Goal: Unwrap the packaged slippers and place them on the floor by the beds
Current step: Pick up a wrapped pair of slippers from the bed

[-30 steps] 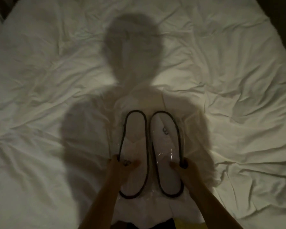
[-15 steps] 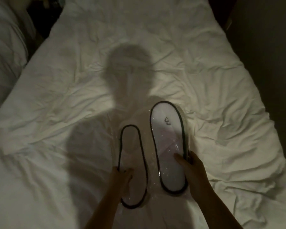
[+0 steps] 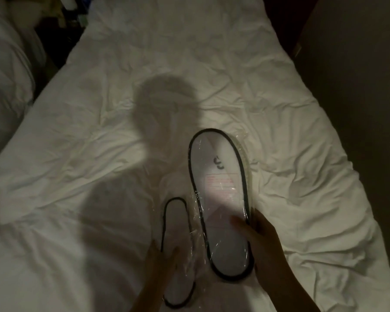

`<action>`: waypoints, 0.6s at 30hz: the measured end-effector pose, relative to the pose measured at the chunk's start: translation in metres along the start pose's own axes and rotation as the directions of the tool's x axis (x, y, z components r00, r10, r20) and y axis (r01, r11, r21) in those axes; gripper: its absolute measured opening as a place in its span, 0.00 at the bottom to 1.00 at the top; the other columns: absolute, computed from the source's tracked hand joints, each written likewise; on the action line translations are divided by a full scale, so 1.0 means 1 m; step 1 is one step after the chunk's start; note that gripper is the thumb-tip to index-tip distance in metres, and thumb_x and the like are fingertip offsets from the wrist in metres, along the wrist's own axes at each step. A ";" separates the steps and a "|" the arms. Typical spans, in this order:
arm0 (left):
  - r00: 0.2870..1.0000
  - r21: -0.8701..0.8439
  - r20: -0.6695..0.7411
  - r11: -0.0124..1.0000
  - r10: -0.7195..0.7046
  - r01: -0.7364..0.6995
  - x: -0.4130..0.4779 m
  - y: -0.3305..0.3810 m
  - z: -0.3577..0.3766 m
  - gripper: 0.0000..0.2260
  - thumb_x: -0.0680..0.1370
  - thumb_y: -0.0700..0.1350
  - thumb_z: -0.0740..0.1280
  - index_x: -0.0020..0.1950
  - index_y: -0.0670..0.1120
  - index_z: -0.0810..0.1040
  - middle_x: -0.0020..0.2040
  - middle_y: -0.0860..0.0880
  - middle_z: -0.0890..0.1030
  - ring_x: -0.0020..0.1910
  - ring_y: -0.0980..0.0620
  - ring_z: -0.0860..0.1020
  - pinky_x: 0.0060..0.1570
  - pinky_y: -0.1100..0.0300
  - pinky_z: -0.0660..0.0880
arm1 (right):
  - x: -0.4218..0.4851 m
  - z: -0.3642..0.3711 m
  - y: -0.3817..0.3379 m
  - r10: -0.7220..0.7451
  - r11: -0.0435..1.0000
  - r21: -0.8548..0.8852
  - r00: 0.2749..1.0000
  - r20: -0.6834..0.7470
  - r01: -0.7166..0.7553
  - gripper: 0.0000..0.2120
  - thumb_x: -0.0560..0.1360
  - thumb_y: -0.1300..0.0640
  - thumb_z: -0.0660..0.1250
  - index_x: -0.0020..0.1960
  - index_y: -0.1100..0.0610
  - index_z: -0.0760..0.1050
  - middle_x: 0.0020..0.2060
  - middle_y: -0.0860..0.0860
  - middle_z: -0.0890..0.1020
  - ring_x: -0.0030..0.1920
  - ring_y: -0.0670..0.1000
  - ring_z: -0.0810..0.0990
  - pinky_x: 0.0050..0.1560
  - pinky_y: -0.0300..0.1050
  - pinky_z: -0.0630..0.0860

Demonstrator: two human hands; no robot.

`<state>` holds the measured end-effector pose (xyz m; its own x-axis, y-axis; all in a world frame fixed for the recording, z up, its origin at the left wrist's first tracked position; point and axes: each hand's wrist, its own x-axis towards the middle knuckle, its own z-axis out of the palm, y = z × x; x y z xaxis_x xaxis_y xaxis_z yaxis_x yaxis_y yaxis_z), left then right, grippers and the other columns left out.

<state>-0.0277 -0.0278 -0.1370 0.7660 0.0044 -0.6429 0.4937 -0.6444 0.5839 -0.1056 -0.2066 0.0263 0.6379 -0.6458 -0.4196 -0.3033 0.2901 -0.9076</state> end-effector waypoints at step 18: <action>0.566 -0.686 0.020 0.423 0.824 -0.592 -0.206 0.320 -0.200 0.15 0.71 0.52 0.71 0.57 0.54 0.78 0.52 0.53 0.85 0.51 0.53 0.84 0.44 0.61 0.80 | -0.069 0.046 -0.244 -0.481 0.877 0.110 0.858 0.180 0.468 0.09 0.73 0.61 0.70 0.52 0.54 0.83 0.48 0.53 0.87 0.51 0.53 0.85 0.55 0.49 0.79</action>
<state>0.0546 -0.0823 0.2816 0.8323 -0.5438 0.1078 0.0375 0.2492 0.9677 -0.0431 -0.2007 0.2760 0.8206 -0.5666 0.0748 0.1111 0.0298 -0.9934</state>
